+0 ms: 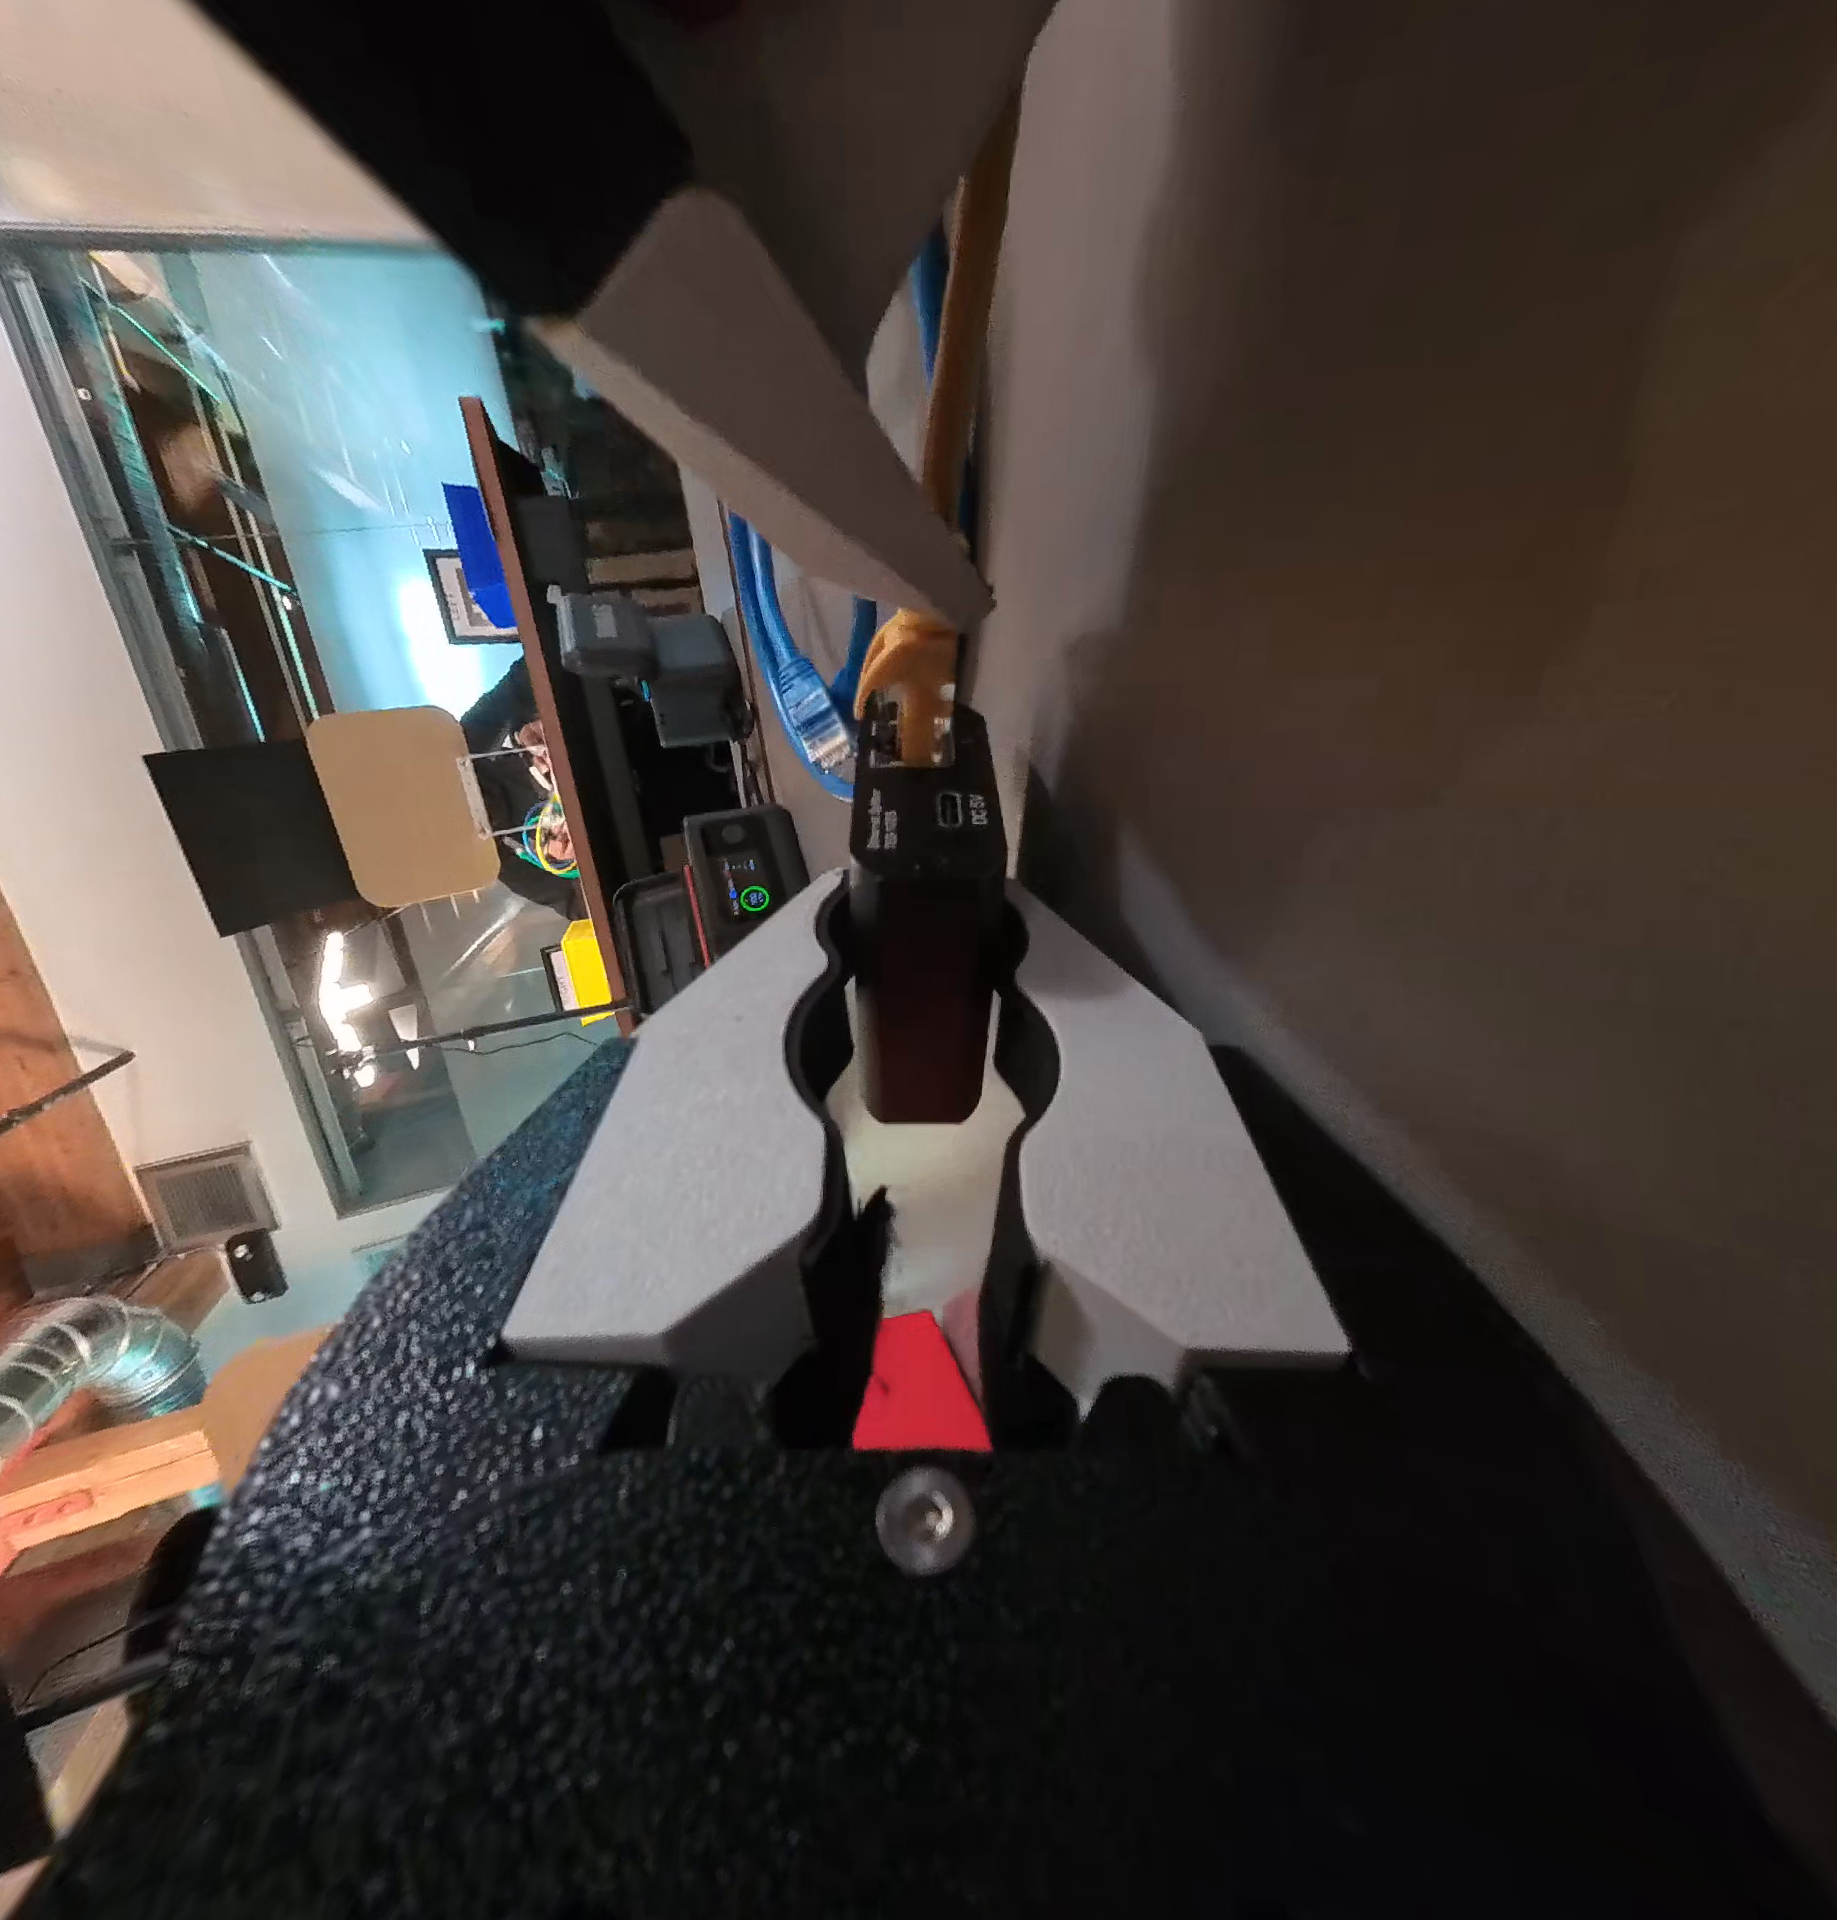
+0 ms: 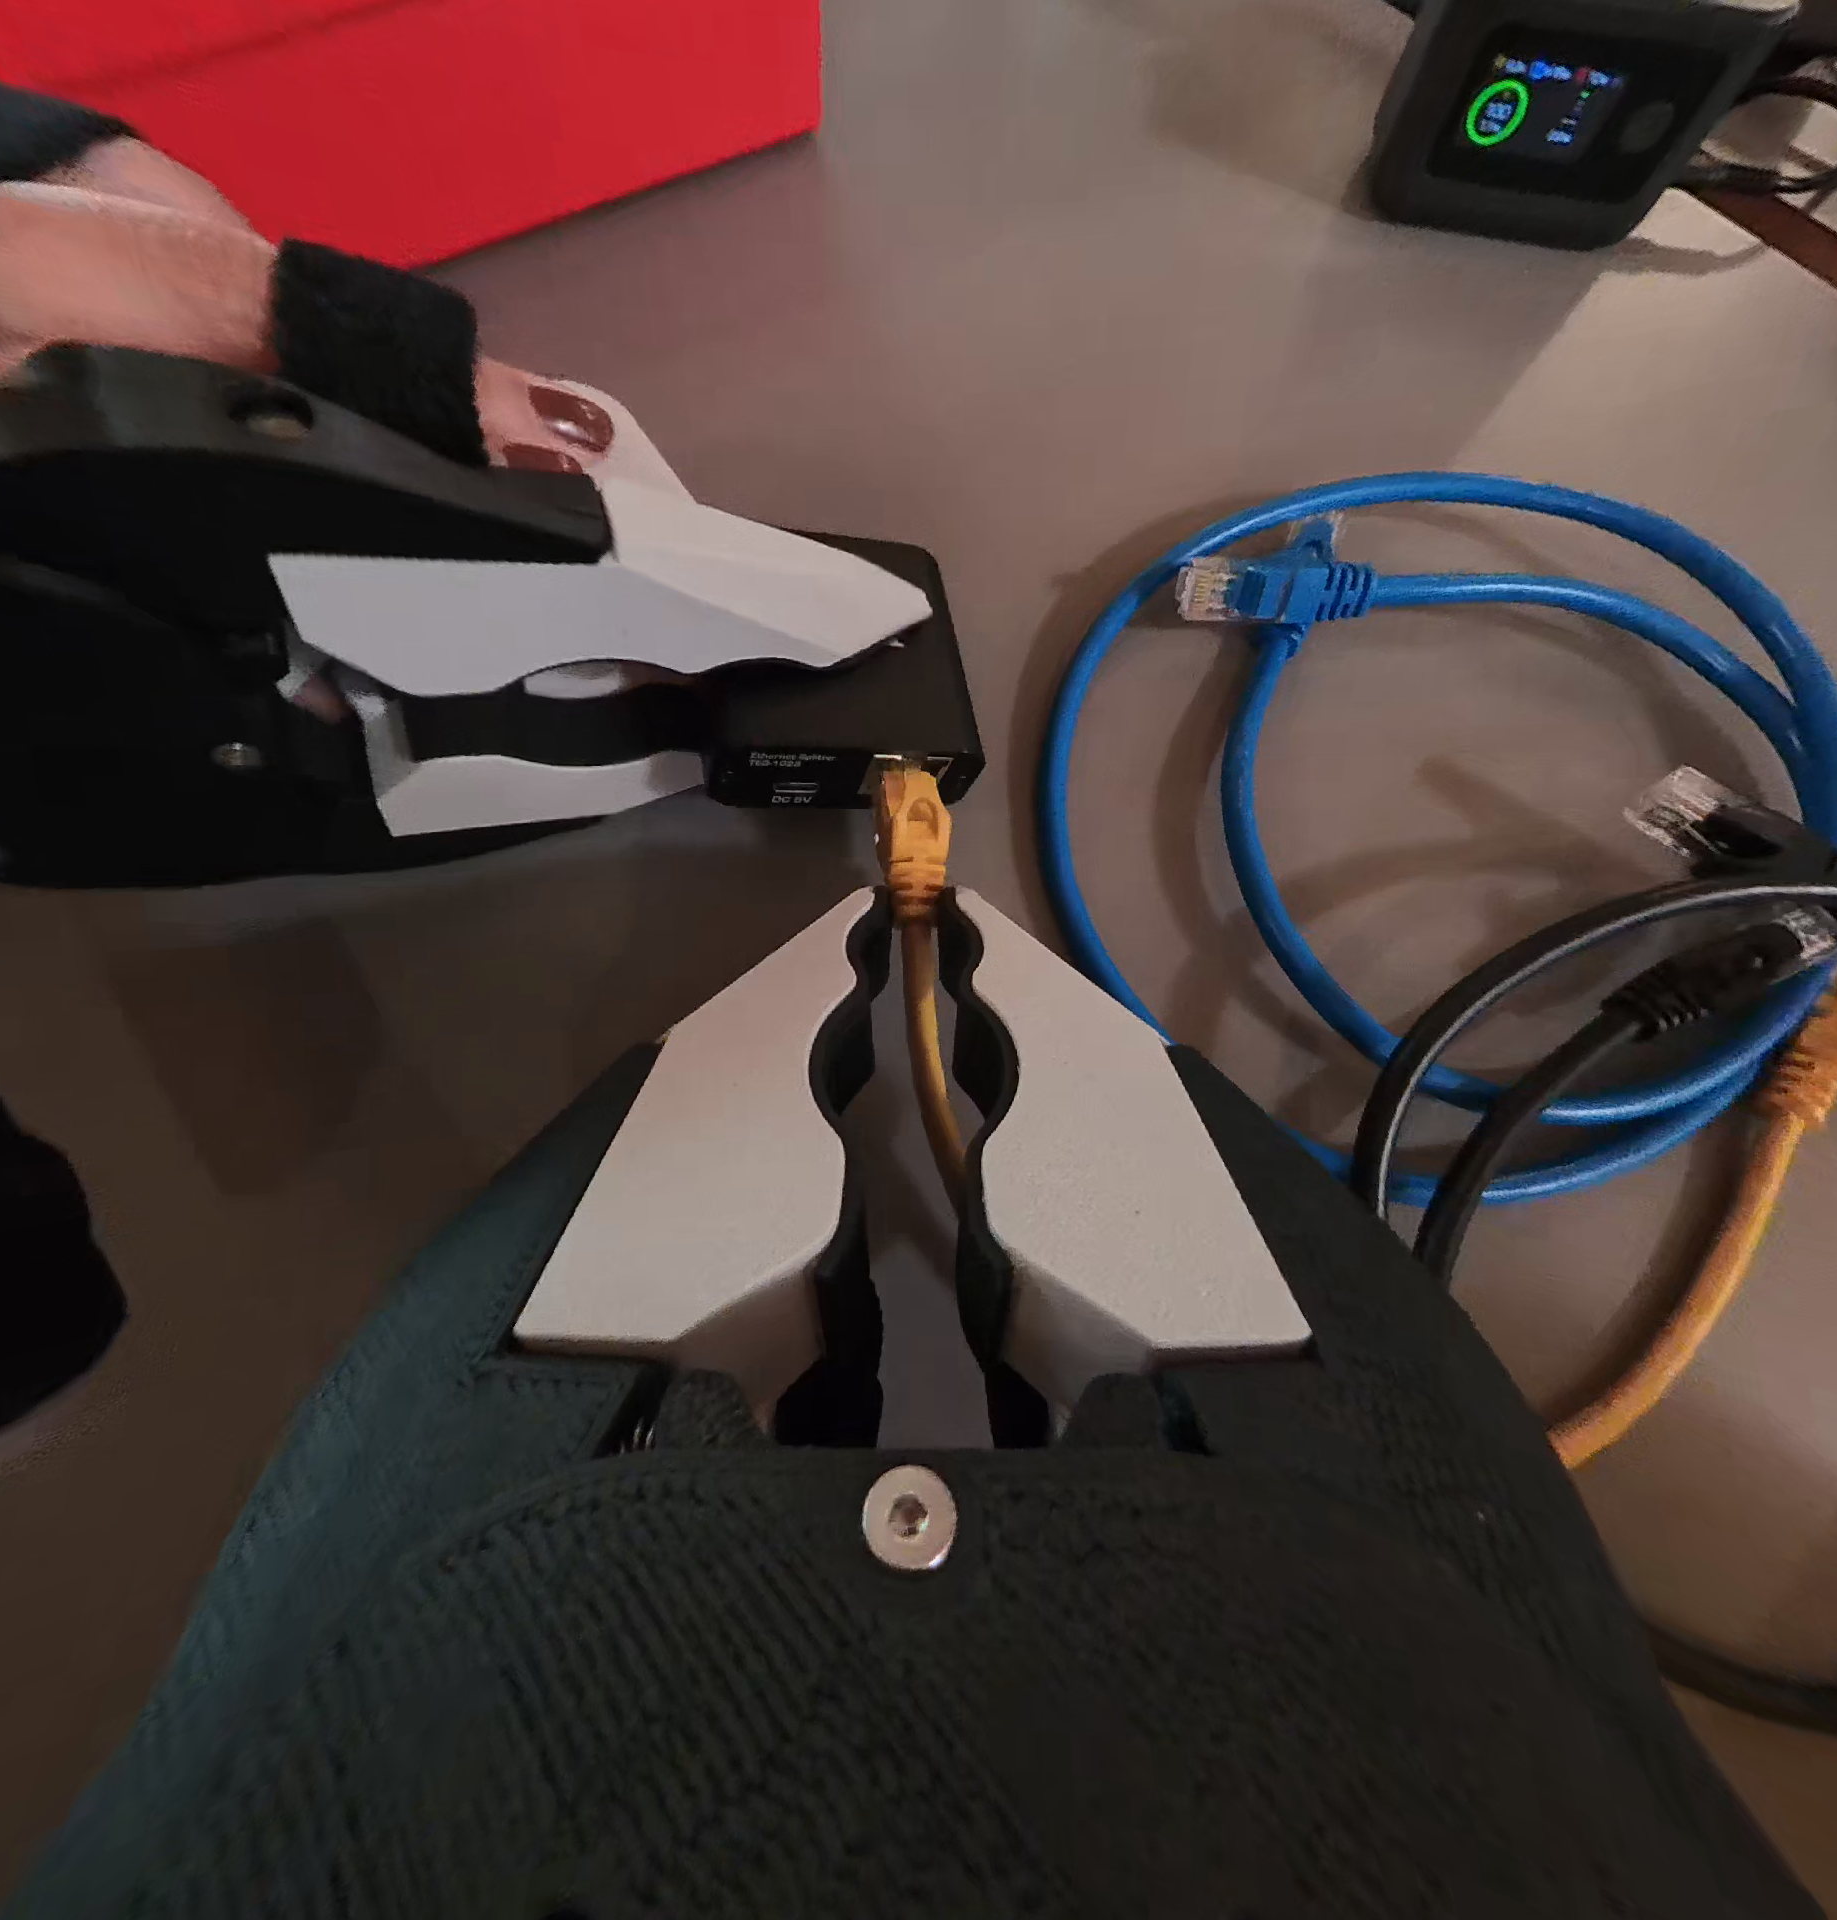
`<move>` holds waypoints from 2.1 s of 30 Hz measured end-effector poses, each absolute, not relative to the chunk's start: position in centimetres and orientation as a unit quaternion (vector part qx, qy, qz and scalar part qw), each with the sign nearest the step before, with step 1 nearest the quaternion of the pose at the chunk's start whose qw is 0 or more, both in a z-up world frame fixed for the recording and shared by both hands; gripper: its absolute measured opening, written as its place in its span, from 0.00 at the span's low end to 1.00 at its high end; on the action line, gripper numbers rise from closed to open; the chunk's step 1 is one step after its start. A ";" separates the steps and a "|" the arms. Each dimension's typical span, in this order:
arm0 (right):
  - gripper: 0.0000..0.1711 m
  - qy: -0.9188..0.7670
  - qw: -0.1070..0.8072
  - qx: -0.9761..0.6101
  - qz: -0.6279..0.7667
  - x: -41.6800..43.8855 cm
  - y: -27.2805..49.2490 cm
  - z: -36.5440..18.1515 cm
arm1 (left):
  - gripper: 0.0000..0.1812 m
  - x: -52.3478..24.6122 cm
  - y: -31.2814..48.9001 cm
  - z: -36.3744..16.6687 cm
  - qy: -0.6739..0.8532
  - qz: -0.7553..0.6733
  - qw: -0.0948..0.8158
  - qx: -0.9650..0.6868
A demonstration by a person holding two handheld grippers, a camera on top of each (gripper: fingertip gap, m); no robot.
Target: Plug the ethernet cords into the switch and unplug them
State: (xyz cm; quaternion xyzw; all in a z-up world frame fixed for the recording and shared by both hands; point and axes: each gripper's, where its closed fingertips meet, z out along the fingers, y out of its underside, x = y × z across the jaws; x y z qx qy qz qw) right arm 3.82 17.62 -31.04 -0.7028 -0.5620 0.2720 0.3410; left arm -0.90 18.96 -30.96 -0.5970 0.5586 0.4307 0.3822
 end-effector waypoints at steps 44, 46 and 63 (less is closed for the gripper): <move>0.19 -0.393 0.333 -0.546 0.660 1.2 13.2 -21.2 | 0.11 2.4 14.6 -18.6 0.145 -0.541 0.598 -0.573; 0.14 -0.401 0.335 -0.526 0.671 1.2 12.4 -20.6 | 0.11 2.8 14.1 -18.2 0.149 -0.563 0.596 -0.552; 0.12 -0.557 0.620 -0.552 0.035 5.6 19.5 -23.1 | 0.17 -1.7 17.0 -20.3 0.129 -0.357 0.644 -0.664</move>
